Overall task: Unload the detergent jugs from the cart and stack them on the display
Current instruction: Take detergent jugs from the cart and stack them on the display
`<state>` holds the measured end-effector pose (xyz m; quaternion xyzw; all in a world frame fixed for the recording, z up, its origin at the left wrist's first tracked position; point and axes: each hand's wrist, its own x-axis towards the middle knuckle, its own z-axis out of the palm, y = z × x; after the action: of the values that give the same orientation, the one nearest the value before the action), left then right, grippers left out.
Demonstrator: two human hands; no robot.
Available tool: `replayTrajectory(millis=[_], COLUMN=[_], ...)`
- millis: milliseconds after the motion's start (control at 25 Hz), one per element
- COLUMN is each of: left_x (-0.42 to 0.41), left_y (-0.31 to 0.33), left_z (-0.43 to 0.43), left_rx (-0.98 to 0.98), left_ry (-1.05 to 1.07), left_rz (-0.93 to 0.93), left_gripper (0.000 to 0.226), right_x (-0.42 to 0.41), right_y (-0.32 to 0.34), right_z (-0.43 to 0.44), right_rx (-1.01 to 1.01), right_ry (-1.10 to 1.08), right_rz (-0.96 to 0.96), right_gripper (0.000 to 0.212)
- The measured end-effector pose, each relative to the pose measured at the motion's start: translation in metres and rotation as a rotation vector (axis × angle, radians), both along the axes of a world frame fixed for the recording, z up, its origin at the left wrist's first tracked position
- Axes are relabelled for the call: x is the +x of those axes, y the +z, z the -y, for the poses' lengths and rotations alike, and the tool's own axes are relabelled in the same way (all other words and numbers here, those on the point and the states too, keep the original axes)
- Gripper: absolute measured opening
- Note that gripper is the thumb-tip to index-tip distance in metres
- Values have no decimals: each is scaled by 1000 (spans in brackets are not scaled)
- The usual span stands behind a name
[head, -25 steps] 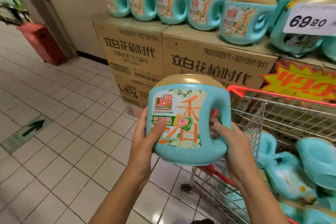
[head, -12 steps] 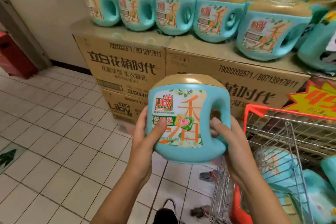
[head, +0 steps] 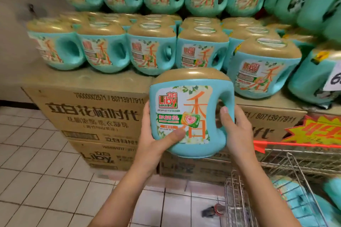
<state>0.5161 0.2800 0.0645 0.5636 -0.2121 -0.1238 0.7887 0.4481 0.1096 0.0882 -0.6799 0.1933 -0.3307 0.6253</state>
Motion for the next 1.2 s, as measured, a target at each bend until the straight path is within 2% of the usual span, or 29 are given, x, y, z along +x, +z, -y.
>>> replayTrajectory(millis=[120, 280, 360, 440, 560, 720, 840, 1000, 1120, 1200], left_x=[49, 108, 131, 148, 163, 172, 177, 179, 177, 175], left_y=[15, 29, 31, 29, 19, 5, 2, -2, -7, -7], left_z=[14, 31, 43, 58, 76, 88, 98, 104, 105, 107], left_rx=[12, 156, 241, 292, 321, 329, 362, 392, 383, 383], left_ry=[-38, -74, -58, -53, -54, -48, -6, 49, 70, 81], left_rz=[103, 250, 300, 322, 306, 323, 368, 408, 408, 393], left_gripper=[94, 109, 111, 109, 124, 122, 119, 119, 120, 123], right_x=[40, 82, 98, 109, 113, 114, 117, 114, 94, 75], right_y=[12, 29, 33, 33, 24, 10, 8, 9, 8, 6], right_z=[15, 38, 46, 53, 65, 76, 79, 79, 95, 118], right_rx=[-225, -354, -315, -191, -80, -120, -179, -314, -405, -390], right_ry=[-138, -206, -185, -100, 44, 54, -61, -161, -483, -698], right_rz=[-106, -182, -131, -40, 58, -8, -30, -57, 30, 71], right_gripper=[19, 16, 19, 24, 28, 65, 69, 54, 43, 57])
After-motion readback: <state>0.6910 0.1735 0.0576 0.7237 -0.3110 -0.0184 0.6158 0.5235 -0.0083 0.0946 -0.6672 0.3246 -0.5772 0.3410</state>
